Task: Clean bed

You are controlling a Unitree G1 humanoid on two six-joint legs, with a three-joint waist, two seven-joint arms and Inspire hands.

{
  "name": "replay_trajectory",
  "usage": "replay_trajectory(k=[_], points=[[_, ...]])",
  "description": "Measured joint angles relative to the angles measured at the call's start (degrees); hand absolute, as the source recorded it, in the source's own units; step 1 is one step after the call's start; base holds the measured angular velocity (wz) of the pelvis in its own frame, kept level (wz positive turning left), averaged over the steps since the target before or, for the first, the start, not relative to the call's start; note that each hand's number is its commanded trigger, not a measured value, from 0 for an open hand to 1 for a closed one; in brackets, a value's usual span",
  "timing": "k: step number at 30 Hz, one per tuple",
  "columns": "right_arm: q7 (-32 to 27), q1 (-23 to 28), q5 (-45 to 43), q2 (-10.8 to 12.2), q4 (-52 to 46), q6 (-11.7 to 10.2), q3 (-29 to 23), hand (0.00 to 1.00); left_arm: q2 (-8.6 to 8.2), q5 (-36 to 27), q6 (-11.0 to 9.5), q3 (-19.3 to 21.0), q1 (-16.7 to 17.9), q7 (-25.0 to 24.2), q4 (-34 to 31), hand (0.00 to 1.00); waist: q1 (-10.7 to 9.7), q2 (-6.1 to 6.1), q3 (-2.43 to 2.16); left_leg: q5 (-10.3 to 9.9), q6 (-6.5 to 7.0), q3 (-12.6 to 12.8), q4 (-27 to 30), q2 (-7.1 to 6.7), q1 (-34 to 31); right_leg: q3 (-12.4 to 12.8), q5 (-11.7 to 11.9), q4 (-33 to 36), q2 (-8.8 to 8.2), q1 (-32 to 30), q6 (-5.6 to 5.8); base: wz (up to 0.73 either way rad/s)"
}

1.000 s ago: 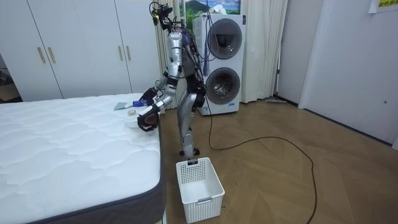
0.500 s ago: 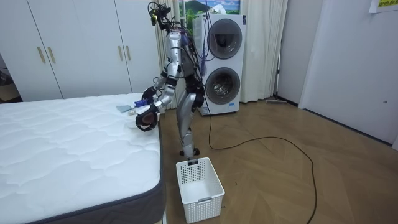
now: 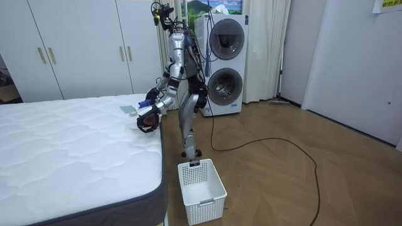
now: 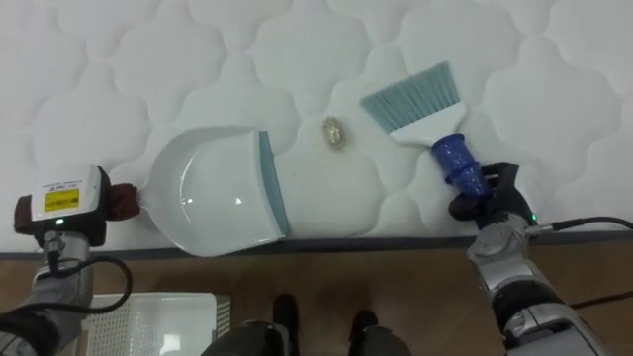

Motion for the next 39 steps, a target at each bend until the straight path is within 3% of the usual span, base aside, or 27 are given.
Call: replay_trajectory(k=[11,16,20,25,28,34,39], points=[[0.0,-1.0,-3.6,-0.7,1.2,1.4,-1.3,1.0,0.96,1.8,0.0,0.0,-0.6,0.0,-0.6,1.0,-0.2,-0.31,-0.22,0.0,0.02,-0.3,0.8,-0.03,-0.7,-0.8,0.0,0.7,-0.18,-0.3,0.0,0.01],[0.0,-1.4,-9.4,-2.9,1.1,1.6,-1.1,1.0,1.25,3.1,0.6,-0.5,-1.5,0.0,-0.8,1.0,0.0,-0.64,-0.18,0.0,0.11,0.0,1.4,-0.08,-0.4,-0.1,0.0,1.9,-0.58,-0.5,-0.02,-0.02],[-0.2,-1.8,-15.8,-6.3,1.7,2.5,1.1,1.0,2.18,3.4,1.3,-0.9,-1.8,0.1,-1.1,1.0,1.1,-2.32,-0.15,0.0,0.05,0.3,1.4,-0.06,-0.4,0.0,-0.4,2.1,-0.8,-1.0,-0.25,-0.1],[-0.9,-4.1,-26.1,-9.5,2.9,5.3,3.4,1.0,4.2,4.8,2.3,-1.0,-2.0,0.1,-1.9,1.0,1.5,-4.74,-0.23,0.1,-0.04,0.4,1.4,0.13,-1.0,-0.1,-0.1,2.1,-0.77,-1.7,-0.51,-0.03],[-1.4,-5.6,-36.0,-10.5,3.2,5.9,3.4,1.0,5.51,5.3,2.5,-1.2,-2.0,0.1,-2.8,1.0,1.2,-5.77,-0.11,0.2,-0.02,0.4,1.8,0.01,-1.0,-0.1,-0.1,2.8,-0.75,-1.7,-0.5,0.03],[-2.9,-8.0,-47.1,-11.5,3.0,8.1,6.3,1.0,5.89,6.3,3.4,-1.2,-2.1,0.1,-3.5,1.0,2.9,-7.58,0.06,-0.1,-0.1,1.5,2.1,0.95,-0.9,1.0,0.1,2.7,0.03,-2.0,-0.75,-0.08],[-2.0,-9.6,-56.0,-12.5,0.4,10.3,8.7,1.0,6.2,6.8,3.8,-1.0,-2.1,0.2,-3.6,1.0,4.2,-8.08,0.07,-0.2,-0.63,1.7,2.0,2.13,-0.9,-0.5,0.6,0.8,0.47,-1.3,-1.48,-0.11]])
